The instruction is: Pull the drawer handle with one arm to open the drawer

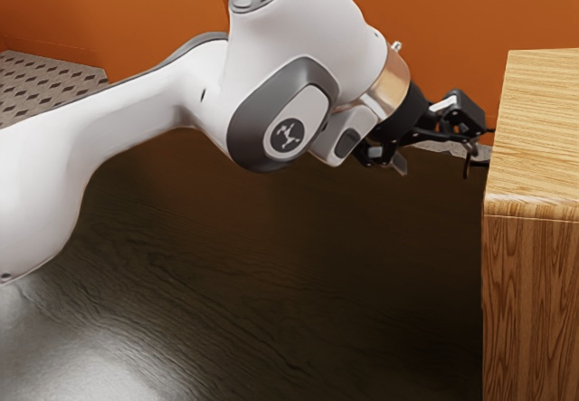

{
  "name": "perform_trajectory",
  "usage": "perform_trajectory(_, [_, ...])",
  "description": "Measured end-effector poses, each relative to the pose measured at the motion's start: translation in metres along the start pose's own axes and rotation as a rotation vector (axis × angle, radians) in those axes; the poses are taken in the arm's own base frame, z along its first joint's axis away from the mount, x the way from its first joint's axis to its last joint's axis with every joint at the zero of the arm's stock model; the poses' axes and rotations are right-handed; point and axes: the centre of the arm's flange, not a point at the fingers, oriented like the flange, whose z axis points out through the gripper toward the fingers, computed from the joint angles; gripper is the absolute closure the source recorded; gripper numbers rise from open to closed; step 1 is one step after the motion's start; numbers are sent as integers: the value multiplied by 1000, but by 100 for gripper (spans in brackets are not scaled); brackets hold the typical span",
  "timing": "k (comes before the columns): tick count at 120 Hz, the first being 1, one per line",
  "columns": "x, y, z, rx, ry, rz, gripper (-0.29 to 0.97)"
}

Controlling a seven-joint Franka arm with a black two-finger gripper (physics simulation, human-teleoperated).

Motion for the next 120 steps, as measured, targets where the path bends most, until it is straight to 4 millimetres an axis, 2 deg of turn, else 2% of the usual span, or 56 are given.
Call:
perform_trajectory(7, [-1,1,-3,-5,-8,3,2])
perform_trajectory(17, [2,4,-19,-12,-27,9,12])
perform_trajectory(24, [4,10,-27,-25,-37,9,8])
perform_trajectory(37, [6,27,-29,-61,-42,3,4])
perform_trajectory(52, [-9,39,-51,-52,-80,-29,2])
perform_trajectory(75, [-20,50,-50,9,-41,-102,1])
perform_trajectory(88, [-17,47,-52,22,-34,-96,0])
perform_trajectory(104, [-8,33,-55,37,-34,-61,0])
perform_trajectory(120, [8,13,-35,48,-1,-18,0])
